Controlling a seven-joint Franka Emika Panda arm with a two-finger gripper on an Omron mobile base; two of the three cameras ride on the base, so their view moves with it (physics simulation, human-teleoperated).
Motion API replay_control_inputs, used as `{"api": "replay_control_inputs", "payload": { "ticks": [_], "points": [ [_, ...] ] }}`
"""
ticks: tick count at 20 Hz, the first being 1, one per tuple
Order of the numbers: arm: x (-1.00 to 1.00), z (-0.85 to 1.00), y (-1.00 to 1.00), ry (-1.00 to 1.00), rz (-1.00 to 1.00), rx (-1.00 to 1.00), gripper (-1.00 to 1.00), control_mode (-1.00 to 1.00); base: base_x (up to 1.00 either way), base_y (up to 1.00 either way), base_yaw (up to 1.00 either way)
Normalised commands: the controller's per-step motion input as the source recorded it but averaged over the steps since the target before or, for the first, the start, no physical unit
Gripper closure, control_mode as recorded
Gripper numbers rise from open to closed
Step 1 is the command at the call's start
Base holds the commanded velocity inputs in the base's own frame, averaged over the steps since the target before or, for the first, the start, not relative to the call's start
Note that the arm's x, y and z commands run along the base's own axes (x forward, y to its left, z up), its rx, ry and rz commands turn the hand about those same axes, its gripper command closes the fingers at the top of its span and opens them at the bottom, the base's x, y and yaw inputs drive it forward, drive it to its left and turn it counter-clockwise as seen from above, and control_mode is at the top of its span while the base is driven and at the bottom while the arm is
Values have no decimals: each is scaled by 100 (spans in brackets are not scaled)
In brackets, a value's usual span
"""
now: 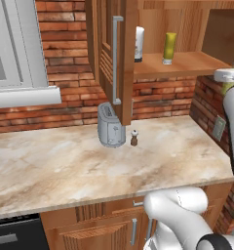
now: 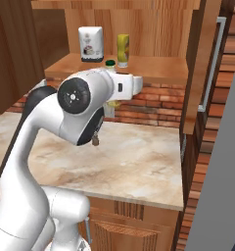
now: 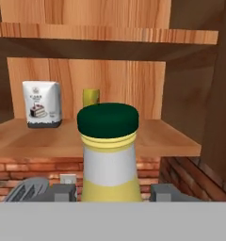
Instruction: Pick the mustard and mustard from the counter and place them in the cabinet.
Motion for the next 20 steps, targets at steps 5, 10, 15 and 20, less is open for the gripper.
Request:
{"api": "replay_control_inputs", "payload": {
  "ticks": [5,10,15,20],
  "points": [
    [11,14,0,-15,-1,3,100,-100,0,0,0],
    [24,21,-7,3,0,6,100,-100,0,0,0],
    [22,2,-2,6,0,1,100,-100,0,0,0],
    [34,1,-3,2,0,0,100,-100,0,0,0]
  ]
}}
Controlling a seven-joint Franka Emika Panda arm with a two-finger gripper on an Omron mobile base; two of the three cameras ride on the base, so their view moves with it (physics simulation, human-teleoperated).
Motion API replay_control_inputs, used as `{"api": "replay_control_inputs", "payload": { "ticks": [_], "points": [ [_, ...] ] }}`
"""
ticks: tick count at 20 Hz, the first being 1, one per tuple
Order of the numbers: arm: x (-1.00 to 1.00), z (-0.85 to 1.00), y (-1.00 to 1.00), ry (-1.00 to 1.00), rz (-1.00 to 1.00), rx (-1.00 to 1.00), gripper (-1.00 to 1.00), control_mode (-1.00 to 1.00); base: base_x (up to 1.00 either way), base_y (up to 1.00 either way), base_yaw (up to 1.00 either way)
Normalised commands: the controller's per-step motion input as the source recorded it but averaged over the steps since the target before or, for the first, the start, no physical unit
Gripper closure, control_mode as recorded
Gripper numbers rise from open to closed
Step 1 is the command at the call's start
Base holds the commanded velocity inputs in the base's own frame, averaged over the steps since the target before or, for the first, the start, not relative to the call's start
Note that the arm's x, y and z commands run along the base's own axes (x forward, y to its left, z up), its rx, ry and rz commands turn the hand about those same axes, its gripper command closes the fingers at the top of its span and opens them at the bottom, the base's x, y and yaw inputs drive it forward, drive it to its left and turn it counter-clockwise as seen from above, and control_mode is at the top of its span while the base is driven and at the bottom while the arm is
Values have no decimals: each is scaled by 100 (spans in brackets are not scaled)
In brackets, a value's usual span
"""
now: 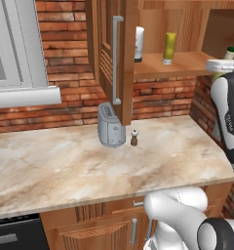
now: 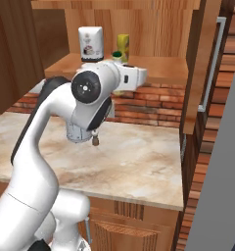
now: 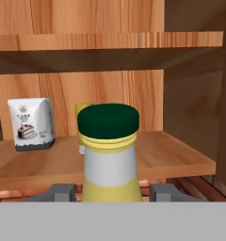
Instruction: Pick the mustard and mustard from the counter and place them in the cabinet.
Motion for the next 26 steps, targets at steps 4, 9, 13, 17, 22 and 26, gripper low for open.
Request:
{"api": "replay_control_inputs", "payload": {
  "ticks": [4,9,13,17,22,26],
  "points": [
    [36,0,-6,0,0,0,100,-100,0,0,0],
    [32,13,-8,-1,0,1,100,-100,0,0,0],
    [25,29,-15,-5,0,1,100,-100,0,0,0],
    [30,24,-27,-1,0,0,100,-100,0,0,0],
    [27,3,-28,0,-1,-1,100,-100,0,0,0],
    [0,0,0,-1,0,-1,100,-100,0,0,0]
  ]
}}
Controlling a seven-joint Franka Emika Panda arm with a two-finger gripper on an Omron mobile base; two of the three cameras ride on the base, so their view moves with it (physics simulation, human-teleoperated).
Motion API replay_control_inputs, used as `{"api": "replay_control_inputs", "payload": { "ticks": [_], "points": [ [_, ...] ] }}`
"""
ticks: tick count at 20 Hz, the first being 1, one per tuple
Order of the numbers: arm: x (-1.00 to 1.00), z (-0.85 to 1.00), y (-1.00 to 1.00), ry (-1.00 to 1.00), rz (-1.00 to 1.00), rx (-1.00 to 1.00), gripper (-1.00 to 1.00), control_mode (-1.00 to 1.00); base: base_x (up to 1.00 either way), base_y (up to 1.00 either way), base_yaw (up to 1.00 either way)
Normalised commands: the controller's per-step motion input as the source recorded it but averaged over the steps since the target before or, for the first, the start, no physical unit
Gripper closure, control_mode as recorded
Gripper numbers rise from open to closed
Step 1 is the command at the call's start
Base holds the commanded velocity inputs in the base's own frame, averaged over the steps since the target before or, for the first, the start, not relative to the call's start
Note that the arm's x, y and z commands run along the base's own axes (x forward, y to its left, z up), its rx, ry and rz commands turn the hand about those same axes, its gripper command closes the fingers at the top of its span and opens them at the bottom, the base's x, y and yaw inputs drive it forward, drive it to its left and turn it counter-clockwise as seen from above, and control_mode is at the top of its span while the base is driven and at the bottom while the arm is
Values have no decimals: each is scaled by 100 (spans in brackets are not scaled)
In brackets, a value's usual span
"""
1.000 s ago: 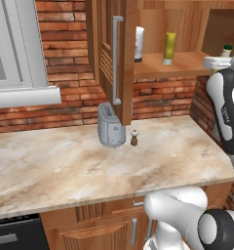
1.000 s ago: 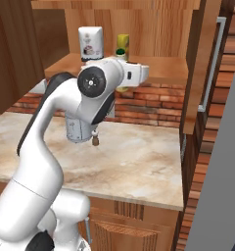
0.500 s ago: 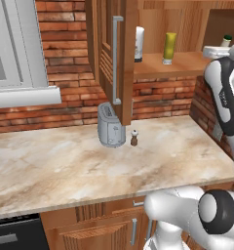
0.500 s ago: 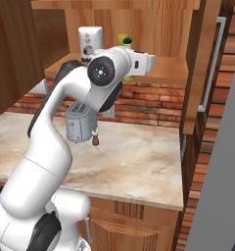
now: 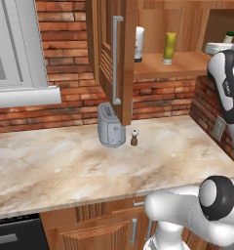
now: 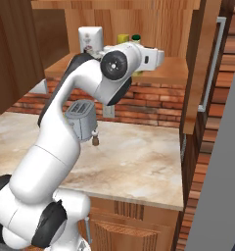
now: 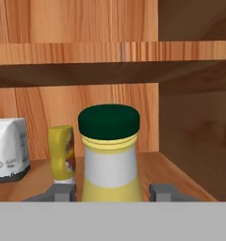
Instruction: Pick the mustard and mustard from the counter and place them in the cabinet.
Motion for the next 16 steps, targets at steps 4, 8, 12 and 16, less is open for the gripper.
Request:
{"api": "replay_control_inputs", "payload": {
  "ticks": [4,8,12,16],
  "points": [
    [8,-4,0,0,0,-5,100,-100,0,0,0],
    [29,-5,0,0,0,-5,100,-100,0,0,0],
    [42,-1,0,1,0,-1,100,-100,0,0,0],
    [51,-1,-1,2,0,0,100,-100,0,0,0]
  ]
}}
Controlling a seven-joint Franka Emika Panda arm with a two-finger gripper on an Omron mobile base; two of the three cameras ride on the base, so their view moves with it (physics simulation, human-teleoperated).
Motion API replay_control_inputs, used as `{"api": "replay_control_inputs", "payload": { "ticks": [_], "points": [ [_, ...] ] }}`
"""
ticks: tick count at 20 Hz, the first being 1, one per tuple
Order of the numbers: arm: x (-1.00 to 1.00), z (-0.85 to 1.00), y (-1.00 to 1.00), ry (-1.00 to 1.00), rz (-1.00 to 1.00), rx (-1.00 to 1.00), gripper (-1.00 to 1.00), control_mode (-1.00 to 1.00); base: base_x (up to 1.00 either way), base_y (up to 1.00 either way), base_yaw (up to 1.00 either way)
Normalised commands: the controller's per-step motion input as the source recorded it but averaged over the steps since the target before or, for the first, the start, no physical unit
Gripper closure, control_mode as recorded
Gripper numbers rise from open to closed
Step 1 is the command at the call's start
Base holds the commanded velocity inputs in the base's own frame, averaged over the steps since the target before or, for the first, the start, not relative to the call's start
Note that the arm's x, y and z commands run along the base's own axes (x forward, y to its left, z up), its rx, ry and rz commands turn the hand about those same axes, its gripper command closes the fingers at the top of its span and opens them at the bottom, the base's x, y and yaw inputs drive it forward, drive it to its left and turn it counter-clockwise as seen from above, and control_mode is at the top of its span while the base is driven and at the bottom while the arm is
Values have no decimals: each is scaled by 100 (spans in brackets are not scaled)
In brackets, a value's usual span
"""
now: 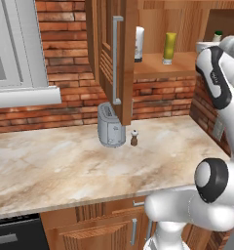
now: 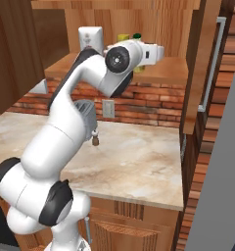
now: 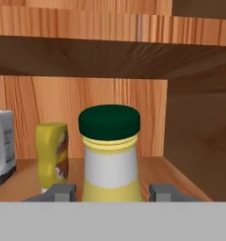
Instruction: Pick the mustard and mustard from the counter and place them in the cabinet.
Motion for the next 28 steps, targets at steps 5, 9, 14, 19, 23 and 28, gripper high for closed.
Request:
{"api": "replay_control_inputs", "payload": {
  "ticks": [5,9,14,19,23,28],
  "points": [
    [55,-5,-5,4,0,0,100,-100,0,0,0],
    [44,-10,-14,2,0,0,100,-100,0,0,0],
    [29,-17,-18,0,0,-2,100,-100,0,0,0],
    [13,-23,-19,0,0,-2,100,-100,0,0,0],
    [15,-20,-14,0,0,0,100,-100,0,0,0],
    [30,-10,-9,0,0,0,100,-100,0,0,0]
  ]
}}
